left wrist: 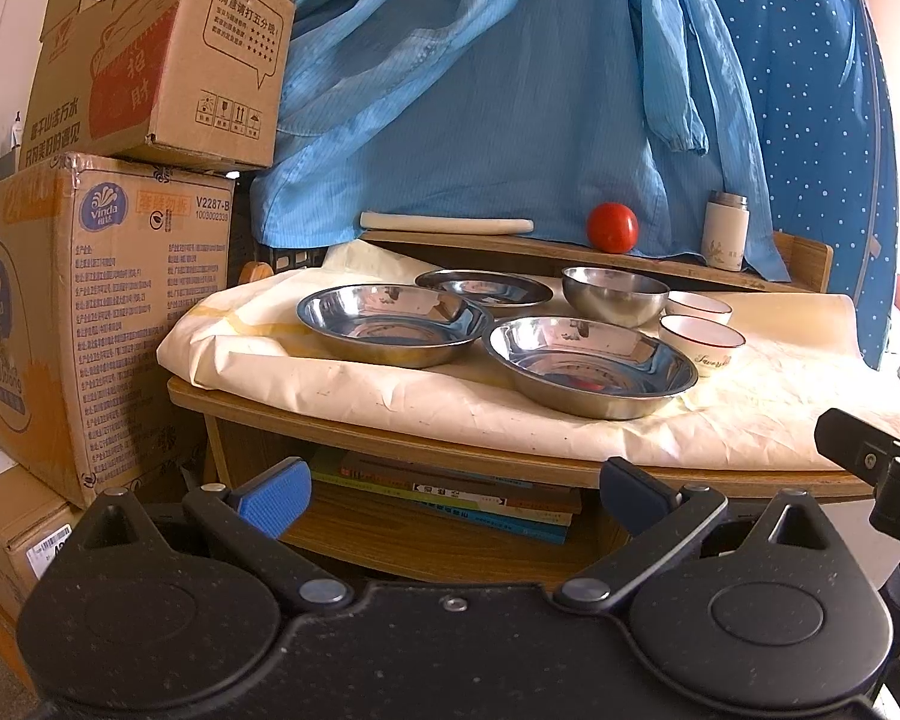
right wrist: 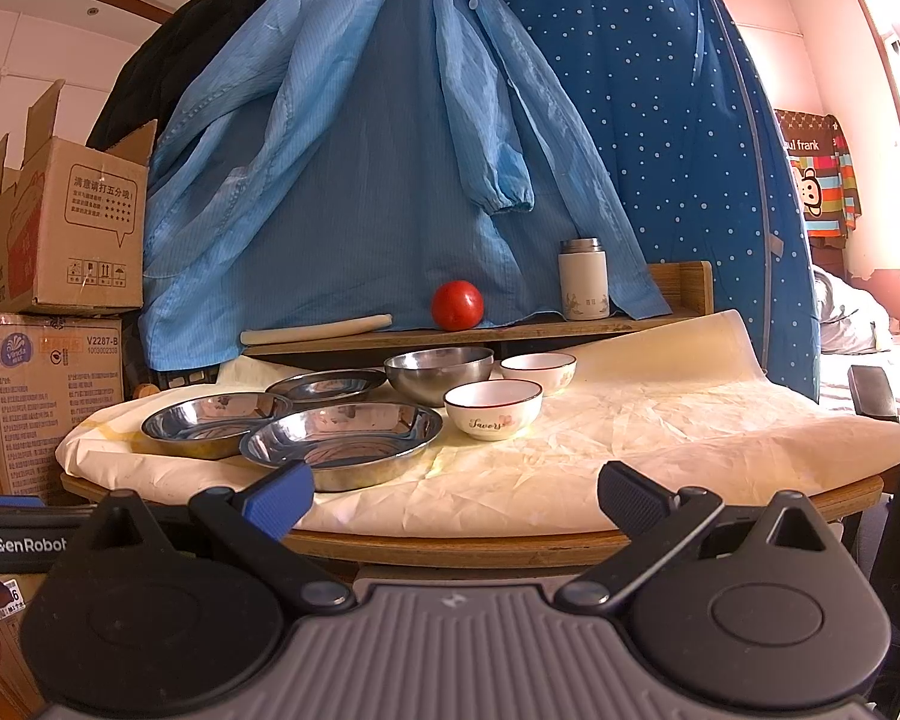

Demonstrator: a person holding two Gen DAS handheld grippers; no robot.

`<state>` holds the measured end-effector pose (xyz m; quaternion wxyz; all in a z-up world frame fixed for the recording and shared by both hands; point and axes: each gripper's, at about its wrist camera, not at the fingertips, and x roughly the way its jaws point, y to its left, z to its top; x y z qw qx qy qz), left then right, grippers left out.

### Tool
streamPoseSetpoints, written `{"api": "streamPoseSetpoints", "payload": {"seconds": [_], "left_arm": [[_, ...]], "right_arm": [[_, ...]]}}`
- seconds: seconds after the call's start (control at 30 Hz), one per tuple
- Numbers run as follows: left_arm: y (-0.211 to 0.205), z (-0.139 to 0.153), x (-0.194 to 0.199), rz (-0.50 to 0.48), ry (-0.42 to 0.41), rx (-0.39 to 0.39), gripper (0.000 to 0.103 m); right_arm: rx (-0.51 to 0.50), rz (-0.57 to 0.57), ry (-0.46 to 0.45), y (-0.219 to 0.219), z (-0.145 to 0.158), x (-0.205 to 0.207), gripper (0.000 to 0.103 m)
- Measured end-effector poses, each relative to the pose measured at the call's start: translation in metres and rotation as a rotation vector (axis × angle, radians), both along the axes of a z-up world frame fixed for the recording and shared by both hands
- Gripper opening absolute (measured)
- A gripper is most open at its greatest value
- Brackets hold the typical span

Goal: Organize plates and bowls

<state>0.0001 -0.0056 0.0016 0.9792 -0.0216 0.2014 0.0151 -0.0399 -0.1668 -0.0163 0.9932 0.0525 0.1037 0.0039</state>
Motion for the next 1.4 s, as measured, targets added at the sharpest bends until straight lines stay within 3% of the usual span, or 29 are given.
{"api": "streamPoseSetpoints", "payload": {"seconds": [1.4], "left_arm": [[0.0002, -0.0016, 0.0057, -0.005, 0.004, -0.004, 0.102]], "right_arm": [[-0.001, 0.001, 0.006, -0.0006, 0.0017, 0.0034, 0.103]]}}
